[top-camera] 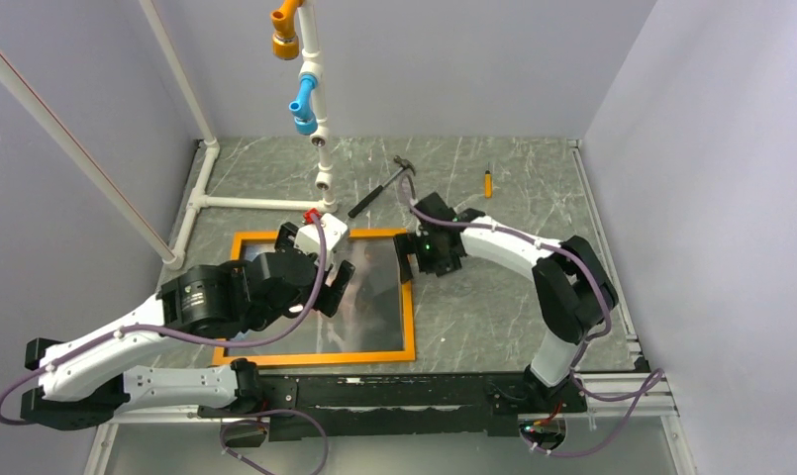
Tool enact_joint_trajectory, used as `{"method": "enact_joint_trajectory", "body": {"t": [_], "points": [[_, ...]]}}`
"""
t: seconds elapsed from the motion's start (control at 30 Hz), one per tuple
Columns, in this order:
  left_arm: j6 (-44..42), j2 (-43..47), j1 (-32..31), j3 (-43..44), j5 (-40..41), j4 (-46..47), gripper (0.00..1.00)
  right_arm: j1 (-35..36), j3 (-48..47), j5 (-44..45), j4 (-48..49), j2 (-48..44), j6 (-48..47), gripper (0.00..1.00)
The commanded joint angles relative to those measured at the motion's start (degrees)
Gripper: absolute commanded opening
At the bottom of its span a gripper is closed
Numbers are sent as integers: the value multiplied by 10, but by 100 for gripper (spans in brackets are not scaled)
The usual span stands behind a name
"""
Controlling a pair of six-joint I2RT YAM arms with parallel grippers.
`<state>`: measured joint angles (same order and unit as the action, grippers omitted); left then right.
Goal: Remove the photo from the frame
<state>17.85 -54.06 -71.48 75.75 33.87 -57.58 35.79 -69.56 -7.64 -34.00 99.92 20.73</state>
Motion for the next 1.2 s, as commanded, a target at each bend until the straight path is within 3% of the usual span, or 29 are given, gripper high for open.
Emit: {"method": "enact_joint_trajectory", "body": {"t": [0.0, 0.07, 0.2, 0.3, 0.5, 0.67, 0.83, 0.9, 1.17], "points": [[73, 20, 17, -45, -16, 54, 85, 33, 60, 71, 61, -42, 126, 100], [83, 23, 19, -56, -24, 53, 85, 50, 60, 96, 63, -28, 146, 99], [95, 31, 19, -64, -25, 42, 85, 80, 68, 140, 72, -13, 168, 86], [95, 41, 19, -68, -20, 41, 85, 87, 73, 130, 87, -2, 169, 75], [89, 50, 20, -66, -16, 38, 85, 97, 70, 126, 99, 32, 171, 64], [88, 58, 21, -63, -11, 26, 85, 102, 58, 121, 90, 15, 165, 22], [84, 68, 21, -59, -1, 22, 85, 103, 19, 109, 46, -18, 165, 5], [82, 68, 21, -52, 4, 19, 85, 103, 2, 113, 26, -32, 166, 0], [79, 76, 22, -38, 15, 11, 85, 125, -44, 204, -66, -43, 195, 0]]}}
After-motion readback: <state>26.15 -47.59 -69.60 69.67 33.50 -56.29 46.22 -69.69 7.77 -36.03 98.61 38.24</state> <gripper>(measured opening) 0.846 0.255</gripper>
